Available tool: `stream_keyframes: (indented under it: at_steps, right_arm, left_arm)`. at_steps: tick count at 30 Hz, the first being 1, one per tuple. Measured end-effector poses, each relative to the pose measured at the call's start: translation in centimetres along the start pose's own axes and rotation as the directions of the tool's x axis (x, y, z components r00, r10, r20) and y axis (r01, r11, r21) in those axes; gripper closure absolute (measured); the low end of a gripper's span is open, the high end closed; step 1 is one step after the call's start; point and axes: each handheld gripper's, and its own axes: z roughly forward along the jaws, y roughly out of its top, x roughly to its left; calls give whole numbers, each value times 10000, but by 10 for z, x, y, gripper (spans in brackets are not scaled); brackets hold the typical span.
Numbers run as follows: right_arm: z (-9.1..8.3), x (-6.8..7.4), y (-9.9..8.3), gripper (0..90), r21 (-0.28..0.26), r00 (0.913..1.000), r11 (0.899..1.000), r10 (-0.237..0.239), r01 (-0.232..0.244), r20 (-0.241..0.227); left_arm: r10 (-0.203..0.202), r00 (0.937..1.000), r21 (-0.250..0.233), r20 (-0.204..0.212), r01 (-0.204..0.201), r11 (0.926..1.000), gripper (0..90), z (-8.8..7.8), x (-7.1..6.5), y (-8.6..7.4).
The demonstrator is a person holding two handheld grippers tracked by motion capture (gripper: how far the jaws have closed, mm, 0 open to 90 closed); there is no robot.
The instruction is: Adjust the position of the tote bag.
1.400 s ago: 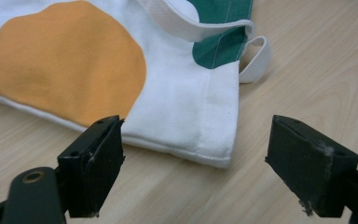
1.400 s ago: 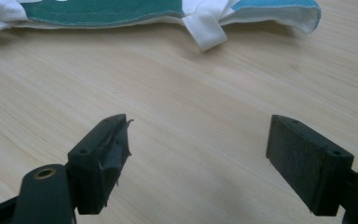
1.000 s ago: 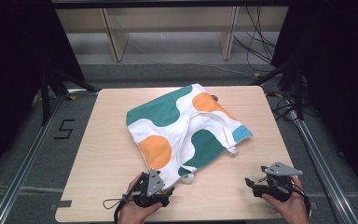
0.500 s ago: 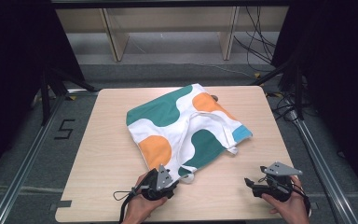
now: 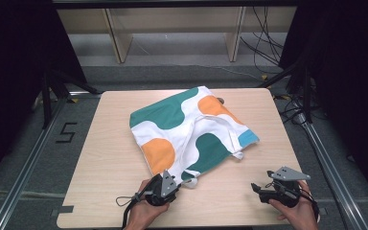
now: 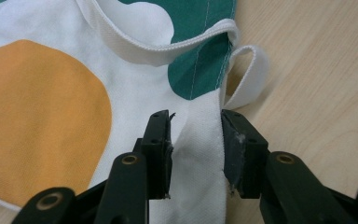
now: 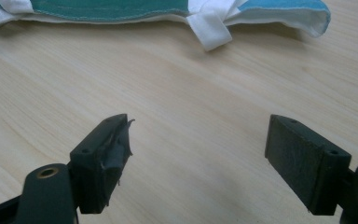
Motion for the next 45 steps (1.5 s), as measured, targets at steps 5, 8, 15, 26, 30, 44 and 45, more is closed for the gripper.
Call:
stream_keyframes:
  at_steps: [5, 8, 15, 26, 30, 44, 45]
  right_arm:
    - [-1, 1, 0, 233, 72, 9999, 9998, 163, -163, 1]
    - [-1, 0, 1, 235, -73, 9999, 10000, -45, 46, 107]
    - [-1, 0, 0, 235, 89, 9999, 9999, -58, 58, -89]
    - [-1, 1, 0, 234, 24, 10000, 10000, 26, -26, -71]
    - [-1, 1, 0, 234, 146, 9995, 9998, 117, -113, -299]
    - [5, 4, 7, 318, 17, 9976, 9976, -690, 689, 39]
    - [8, 3, 11, 320, -159, 9956, 9956, -917, 920, 172]
  left_arm:
    - [-65, 9999, 211, 96, 63, 9998, 614, 4, -4, -1]
    - [5, 9998, 99, 189, -7, 10000, 638, 0, 2, -1]
    - [-605, 9978, -71, 259, 607, 9981, 700, -14, 21, -7]
    - [-500, 9987, 525, -136, 507, 9973, 748, -15, 24, -15]
    - [106, 9981, 980, -606, -46, 9952, 845, -22, 26, -17]
    - [-869, 9925, 259, -857, 894, 9957, 858, -42, 75, -39]
    - [-1079, 9902, 167, -892, 1098, 9938, 858, -43, 76, -40]
